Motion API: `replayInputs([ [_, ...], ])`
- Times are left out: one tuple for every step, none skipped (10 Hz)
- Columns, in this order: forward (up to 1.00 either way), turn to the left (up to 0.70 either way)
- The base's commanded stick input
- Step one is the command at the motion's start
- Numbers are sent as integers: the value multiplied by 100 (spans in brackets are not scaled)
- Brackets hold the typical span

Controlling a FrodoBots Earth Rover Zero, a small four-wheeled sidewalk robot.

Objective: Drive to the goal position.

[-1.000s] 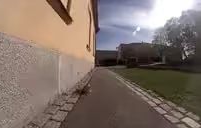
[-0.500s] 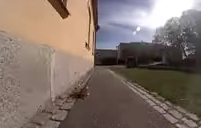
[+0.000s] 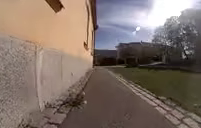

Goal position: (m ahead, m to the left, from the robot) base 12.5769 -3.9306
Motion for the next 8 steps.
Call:
replayInputs([
  [70,-25],
  [70,-8],
  [70,0],
  [70,0],
  [70,0],
  [70,-12],
  [70,-35],
  [70,-18],
])
